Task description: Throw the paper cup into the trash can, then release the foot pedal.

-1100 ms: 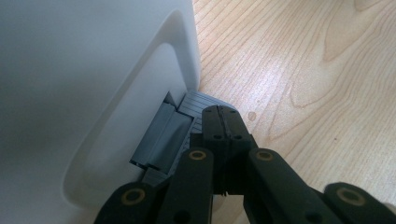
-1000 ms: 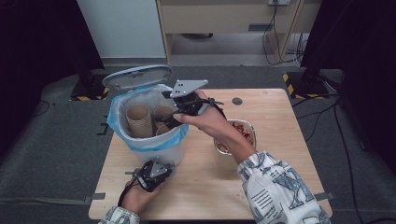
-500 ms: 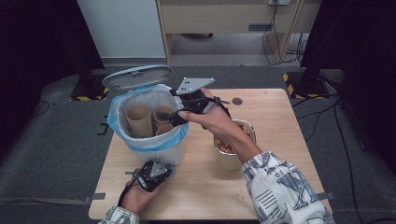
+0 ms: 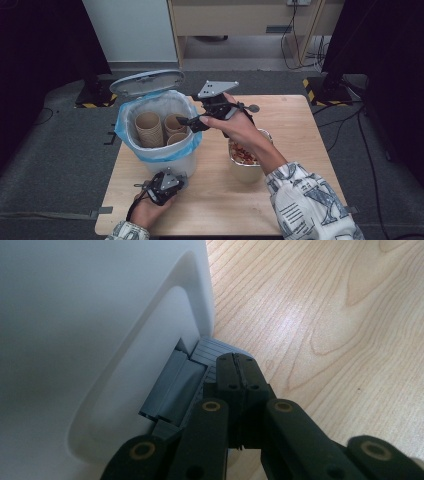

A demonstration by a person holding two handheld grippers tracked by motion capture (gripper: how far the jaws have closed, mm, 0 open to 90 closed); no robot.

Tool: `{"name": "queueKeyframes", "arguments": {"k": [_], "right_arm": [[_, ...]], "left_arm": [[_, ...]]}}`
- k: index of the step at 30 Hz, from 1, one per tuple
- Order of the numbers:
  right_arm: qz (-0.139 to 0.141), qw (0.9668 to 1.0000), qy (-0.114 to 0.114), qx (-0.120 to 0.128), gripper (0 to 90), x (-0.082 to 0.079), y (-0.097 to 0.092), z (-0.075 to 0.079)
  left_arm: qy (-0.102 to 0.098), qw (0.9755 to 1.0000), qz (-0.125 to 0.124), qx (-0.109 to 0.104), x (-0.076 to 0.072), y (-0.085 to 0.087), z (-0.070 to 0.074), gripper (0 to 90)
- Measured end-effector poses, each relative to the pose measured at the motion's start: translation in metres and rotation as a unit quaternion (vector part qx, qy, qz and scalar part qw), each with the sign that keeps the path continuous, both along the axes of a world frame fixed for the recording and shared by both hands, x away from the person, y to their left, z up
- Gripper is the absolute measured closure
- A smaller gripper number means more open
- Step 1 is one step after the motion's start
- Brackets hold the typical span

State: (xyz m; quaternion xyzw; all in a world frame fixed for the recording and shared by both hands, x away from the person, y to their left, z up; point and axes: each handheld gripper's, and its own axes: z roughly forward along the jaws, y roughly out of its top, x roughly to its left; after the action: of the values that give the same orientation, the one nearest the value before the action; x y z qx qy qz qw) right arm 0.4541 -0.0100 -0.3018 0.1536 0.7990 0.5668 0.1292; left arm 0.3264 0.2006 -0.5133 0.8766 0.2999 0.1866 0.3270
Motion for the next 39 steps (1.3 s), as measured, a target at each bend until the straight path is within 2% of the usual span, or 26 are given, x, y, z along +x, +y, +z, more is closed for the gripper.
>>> {"name": "queueKeyframes", "arguments": {"k": [26, 39], "right_arm": [[-0.047, 0.9989, 0.004, 0.0, 9.8, 0.01, -0.046, -0.001], [-0.093, 0.9957, 0.006, 0.0, 9.5, 0.017, -0.088, -0.002]], "left_arm": [[0.0, 1.0, 0.0, 0.0, 0.0, 0.0, 0.0, 89.5], [0.0, 1.0, 0.001, 0.0, 0.0, 0.0, 0.0, 89.3]]}}
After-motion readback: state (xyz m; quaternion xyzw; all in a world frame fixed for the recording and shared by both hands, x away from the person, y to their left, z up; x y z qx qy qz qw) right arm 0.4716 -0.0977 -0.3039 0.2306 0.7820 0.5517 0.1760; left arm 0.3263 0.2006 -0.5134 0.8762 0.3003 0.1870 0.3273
